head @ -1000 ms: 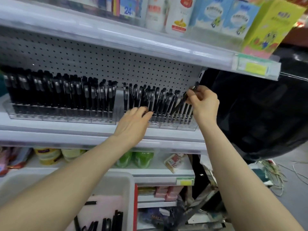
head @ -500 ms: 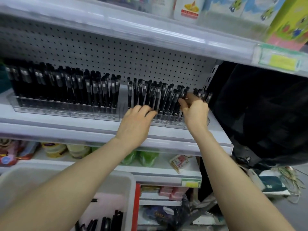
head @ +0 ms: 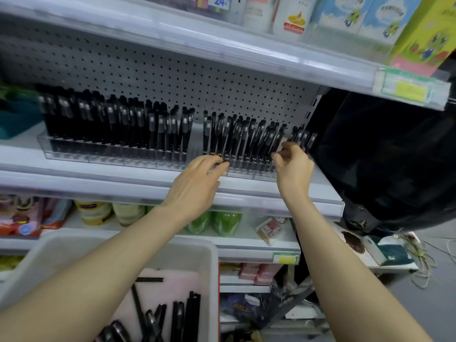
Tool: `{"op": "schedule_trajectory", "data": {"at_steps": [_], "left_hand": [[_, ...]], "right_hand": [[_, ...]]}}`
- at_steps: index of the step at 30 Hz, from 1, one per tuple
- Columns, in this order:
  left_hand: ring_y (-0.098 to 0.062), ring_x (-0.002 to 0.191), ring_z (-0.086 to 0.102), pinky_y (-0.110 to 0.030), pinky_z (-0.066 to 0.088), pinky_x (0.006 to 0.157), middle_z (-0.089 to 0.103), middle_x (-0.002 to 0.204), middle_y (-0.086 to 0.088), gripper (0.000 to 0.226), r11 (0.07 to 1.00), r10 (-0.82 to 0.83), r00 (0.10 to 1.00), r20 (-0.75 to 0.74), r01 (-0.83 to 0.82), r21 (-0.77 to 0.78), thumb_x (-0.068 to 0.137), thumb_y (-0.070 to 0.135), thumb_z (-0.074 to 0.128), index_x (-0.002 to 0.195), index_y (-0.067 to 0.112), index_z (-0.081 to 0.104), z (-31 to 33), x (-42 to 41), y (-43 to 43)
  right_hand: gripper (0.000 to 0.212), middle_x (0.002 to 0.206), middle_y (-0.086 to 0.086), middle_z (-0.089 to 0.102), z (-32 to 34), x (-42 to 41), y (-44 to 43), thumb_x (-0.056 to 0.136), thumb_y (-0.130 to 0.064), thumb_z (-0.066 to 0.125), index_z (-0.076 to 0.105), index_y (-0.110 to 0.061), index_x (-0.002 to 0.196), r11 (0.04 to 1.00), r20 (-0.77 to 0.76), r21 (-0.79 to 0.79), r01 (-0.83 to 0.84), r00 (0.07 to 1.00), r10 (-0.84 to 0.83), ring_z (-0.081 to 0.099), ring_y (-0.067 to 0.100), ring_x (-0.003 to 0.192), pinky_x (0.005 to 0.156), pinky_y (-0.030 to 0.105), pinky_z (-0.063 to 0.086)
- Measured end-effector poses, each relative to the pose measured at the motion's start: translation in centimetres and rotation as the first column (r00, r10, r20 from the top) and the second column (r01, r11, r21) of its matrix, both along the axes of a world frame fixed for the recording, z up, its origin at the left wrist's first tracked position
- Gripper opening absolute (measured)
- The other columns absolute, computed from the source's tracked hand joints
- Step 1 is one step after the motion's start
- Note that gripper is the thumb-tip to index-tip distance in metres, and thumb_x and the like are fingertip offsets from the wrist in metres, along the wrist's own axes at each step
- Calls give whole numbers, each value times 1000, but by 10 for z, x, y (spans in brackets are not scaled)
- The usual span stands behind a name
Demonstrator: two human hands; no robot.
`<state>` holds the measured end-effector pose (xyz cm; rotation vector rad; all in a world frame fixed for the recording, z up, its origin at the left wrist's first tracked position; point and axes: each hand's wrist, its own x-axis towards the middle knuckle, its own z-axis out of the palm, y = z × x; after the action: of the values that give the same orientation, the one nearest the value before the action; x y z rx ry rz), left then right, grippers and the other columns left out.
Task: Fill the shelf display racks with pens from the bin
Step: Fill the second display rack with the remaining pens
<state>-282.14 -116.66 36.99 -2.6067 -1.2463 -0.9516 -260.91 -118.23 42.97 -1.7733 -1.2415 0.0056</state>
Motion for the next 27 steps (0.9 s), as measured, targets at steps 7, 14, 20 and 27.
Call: {"op": "schedule_trajectory", "data": {"at_steps": [7,14,20,27], "left_hand": [[-27,120,48,-39,45,95,54,131,-7,38,1000,25,999,44,-25,-6,94,13,59,131,12,58,-31,-75,-37],[-33,103,57,-41,50,86,61,117,-12,32,995,88,995,45,-85,-58,88,13,65,121,10,66,-88,-143,-67],[-33,109,49,-45,34,105,56,119,-12,49,990,111,990,-83,-117,-76,89,18,60,137,15,51,-121,-178,-74],[-32,110,44,-47,25,112,54,119,-12,51,986,150,986,-74,-155,-55,85,18,54,136,16,50,-126,-169,-75]], "right_hand": [[19,89,-4,67,-47,-76,-48,92,-14,63,67,-13,110,995,-78,41,-91,992,94,62,11,85,81,29,52],[12,87,-5,72,-109,-166,-93,90,-12,64,72,-16,98,964,-37,-61,-260,965,258,64,8,78,78,22,50],[17,97,0,73,-170,-203,-111,89,-8,61,72,-16,99,839,-54,-382,-388,916,398,67,18,89,85,37,53],[26,110,10,66,-186,-212,-115,87,-2,57,67,-8,110,655,165,-609,-448,736,657,60,30,104,86,39,47]]}}
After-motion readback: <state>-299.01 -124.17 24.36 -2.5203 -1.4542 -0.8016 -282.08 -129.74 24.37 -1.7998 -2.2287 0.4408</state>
